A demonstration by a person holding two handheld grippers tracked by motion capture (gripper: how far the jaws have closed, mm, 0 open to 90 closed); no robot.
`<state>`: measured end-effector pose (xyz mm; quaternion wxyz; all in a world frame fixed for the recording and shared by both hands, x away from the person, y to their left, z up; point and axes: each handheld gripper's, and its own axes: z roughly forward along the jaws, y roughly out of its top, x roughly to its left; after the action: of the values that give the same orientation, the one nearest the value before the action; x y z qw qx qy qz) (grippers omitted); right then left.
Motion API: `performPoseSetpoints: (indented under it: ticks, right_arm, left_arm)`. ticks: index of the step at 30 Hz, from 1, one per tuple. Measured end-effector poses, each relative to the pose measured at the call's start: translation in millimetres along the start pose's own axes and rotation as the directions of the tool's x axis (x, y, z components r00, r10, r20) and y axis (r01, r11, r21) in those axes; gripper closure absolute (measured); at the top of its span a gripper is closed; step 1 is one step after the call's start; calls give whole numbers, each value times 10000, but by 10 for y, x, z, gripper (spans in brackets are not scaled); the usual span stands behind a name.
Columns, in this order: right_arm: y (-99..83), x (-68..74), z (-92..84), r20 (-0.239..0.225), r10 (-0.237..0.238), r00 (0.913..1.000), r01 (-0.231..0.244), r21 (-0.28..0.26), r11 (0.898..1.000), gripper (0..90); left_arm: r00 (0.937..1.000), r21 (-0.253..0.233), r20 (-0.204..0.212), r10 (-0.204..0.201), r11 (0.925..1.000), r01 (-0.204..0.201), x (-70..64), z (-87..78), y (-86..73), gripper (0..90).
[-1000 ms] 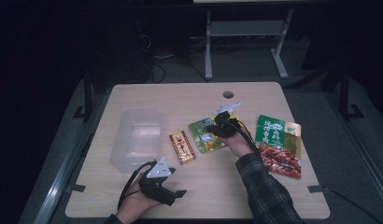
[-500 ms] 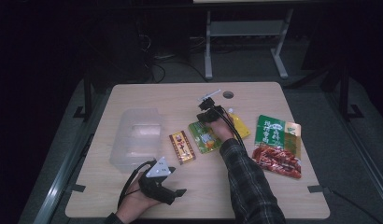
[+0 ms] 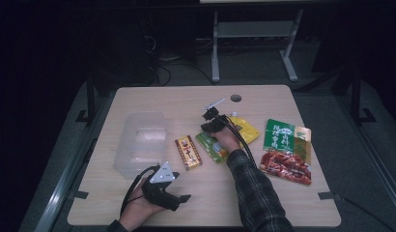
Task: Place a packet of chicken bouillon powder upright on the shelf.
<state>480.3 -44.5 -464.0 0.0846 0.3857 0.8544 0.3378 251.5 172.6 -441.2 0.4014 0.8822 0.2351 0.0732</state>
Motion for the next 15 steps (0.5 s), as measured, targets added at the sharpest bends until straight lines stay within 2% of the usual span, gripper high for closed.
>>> performPoseSetpoints:
  ticks: [6,15]
  right_arm:
    - [-151,105,-134,-198,-321,9993,325,218,9992,900]
    - [-353,184,-311,-490,-616,9969,633,321,9975,900]
  left_arm:
    - [10000,32,45,36,10000,-36,-15,7,-3,152]
    - [9998,125,171,49,9999,-51,-41,15,-8,152]
